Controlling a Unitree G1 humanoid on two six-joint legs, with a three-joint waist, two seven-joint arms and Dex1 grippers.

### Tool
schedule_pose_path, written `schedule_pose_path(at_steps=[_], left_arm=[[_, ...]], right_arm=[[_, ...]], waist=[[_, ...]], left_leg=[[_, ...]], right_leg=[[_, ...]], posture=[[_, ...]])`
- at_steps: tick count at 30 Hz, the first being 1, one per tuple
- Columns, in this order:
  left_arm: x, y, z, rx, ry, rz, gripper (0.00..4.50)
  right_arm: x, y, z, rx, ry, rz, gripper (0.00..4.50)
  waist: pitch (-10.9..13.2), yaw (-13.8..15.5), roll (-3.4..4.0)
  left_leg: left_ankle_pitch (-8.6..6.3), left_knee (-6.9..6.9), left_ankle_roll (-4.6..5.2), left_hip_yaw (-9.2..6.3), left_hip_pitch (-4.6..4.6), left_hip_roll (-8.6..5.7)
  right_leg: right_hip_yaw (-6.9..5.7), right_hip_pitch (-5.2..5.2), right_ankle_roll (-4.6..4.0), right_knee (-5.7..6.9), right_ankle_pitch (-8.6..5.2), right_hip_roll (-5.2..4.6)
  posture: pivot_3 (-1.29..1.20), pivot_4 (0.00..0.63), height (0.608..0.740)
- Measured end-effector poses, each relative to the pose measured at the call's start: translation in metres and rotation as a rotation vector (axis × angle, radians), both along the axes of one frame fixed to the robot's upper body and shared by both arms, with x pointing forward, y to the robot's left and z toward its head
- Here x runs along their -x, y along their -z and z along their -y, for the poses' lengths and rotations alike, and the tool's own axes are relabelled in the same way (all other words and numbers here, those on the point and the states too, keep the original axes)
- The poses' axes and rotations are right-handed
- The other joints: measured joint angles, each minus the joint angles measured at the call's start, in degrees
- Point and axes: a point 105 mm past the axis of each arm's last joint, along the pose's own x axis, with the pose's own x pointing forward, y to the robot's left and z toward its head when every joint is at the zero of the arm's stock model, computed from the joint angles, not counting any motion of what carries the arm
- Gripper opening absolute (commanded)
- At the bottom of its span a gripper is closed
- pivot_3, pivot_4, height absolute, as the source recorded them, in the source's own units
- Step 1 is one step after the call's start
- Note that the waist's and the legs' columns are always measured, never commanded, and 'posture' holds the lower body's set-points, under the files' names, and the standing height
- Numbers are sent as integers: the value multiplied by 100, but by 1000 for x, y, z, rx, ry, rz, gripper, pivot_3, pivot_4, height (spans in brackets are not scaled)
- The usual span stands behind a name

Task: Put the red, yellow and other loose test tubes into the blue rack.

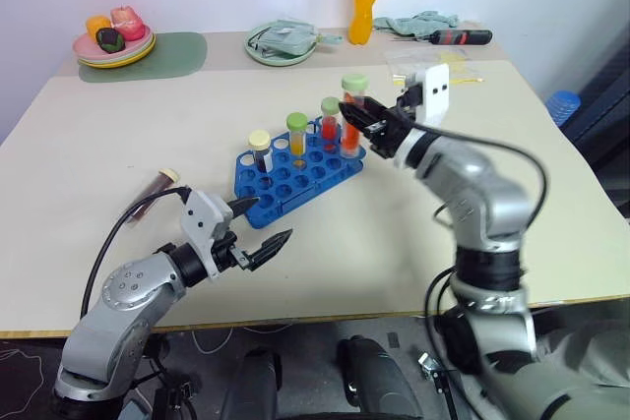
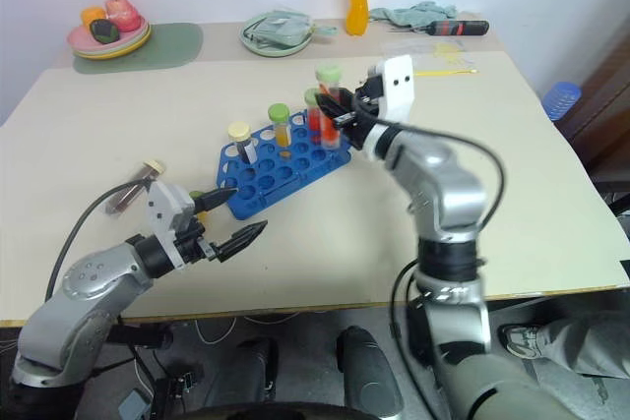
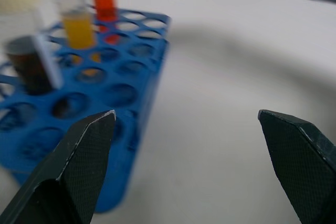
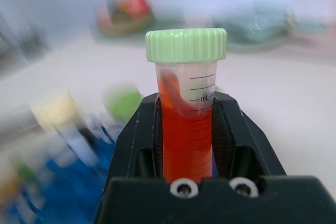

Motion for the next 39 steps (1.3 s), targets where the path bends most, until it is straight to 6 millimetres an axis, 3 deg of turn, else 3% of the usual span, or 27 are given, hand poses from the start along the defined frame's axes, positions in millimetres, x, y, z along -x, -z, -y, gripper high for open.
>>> schedule_pose_path(at_steps=[8,18,34,39], left_arm=[[-7,3,-8,0,-23,-18,4500],[-5,6,-11,-1,-29,-24,4500],[-5,2,-10,-7,-29,-11,4500],[-7,-4,-7,-12,-32,-3,4500]], right_arm=[[-11,18,-12,-8,100,133,893],[-26,46,4,26,179,94,893],[-28,60,13,51,210,74,893],[-26,56,10,63,197,115,3301]], waist=[[-1,4,0],[0,-1,0],[-1,5,0],[0,3,0]], left_leg=[[0,-1,0,2,2,-1],[0,-3,0,1,3,-1],[0,-3,0,2,3,-1],[0,-3,0,1,3,-1]], right_leg=[[0,1,0,-1,0,-1],[0,1,-1,-1,0,0],[1,1,-1,-1,0,-1],[1,1,-1,-1,0,-1]], posture=[[0,150,740],[0,150,740],[0,150,740],[0,150,740]])
